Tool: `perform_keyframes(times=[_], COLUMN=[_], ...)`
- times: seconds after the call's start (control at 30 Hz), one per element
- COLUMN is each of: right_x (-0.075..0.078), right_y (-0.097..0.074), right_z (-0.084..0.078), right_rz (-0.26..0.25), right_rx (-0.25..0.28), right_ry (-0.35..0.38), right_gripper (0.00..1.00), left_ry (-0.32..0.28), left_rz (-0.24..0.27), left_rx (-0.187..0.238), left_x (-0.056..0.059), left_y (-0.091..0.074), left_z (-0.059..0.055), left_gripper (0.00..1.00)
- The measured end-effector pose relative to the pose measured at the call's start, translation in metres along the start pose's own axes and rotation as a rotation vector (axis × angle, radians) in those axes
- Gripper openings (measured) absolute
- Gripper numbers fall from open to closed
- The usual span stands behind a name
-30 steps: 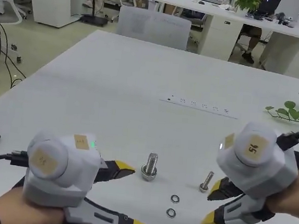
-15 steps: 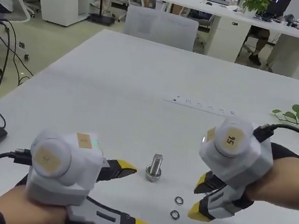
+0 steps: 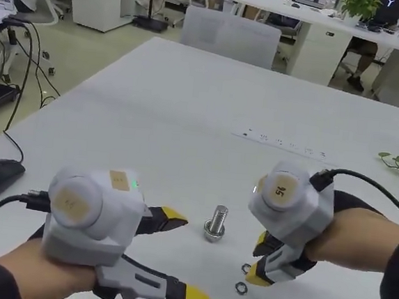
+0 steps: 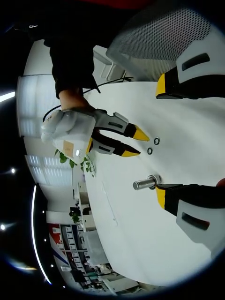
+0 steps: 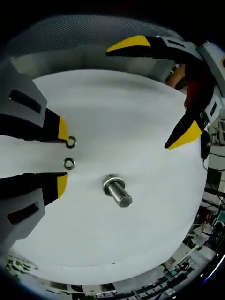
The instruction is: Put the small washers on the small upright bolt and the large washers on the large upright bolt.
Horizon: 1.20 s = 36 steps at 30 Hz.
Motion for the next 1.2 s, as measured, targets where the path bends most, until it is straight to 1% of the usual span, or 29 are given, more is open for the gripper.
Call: perform_keyframes(times=[0.13, 0.23, 0.4, 0.53, 0.77, 0.93, 1.2], right_x=[0.003, 0.005, 0.006, 0.009, 0.011, 0.011, 0.010], right_y=[0.006, 0.010, 0.015, 0.020, 0.022, 0.023, 0.024], right_z=[-0.002, -0.004, -0.004, -0.006, -0.008, -0.006, -0.007], right_rz=[0.012, 0.011, 0.020, 0.019, 0.022, 0.023, 0.039], right_rx=[-0.010, -0.023, -0.025, -0.034, -0.040, -0.037, -0.036], right_ry=[0.007, 0.002, -0.002, 0.000, 0.000, 0.000, 0.022], right_gripper=[0.24, 0.23, 0.21, 0.19, 0.19, 0.18, 0.16], left_ry=[-0.003, -0.007, -0.010, -0.013, -0.017, -0.018, -0.020], left_rz=[0.009, 0.015, 0.019, 0.024, 0.027, 0.028, 0.030], left_rx=[0.002, 0.006, 0.005, 0.008, 0.009, 0.008, 0.010], left_x=[-0.002, -0.004, -0.004, -0.006, -0.007, -0.007, -0.008], left_y=[0.000, -0.001, -0.001, -0.001, 0.000, 0.000, 0.000], left_z=[0.000, 0.001, 0.000, 0.001, 0.001, 0.000, 0.000], left_gripper=[0.73, 0.73, 0.73, 0.72, 0.72, 0.72, 0.72])
Point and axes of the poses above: the centre of the closed fingertips' face, and the gripper's own axes: y roughly forward along the fingers, x roughly to its right, z roughly out of its top, the point moved 2 cm from there along -y, roughly backward along the fingers, and after that the axes turned 6 degrees about y, right-handed, at the moved point
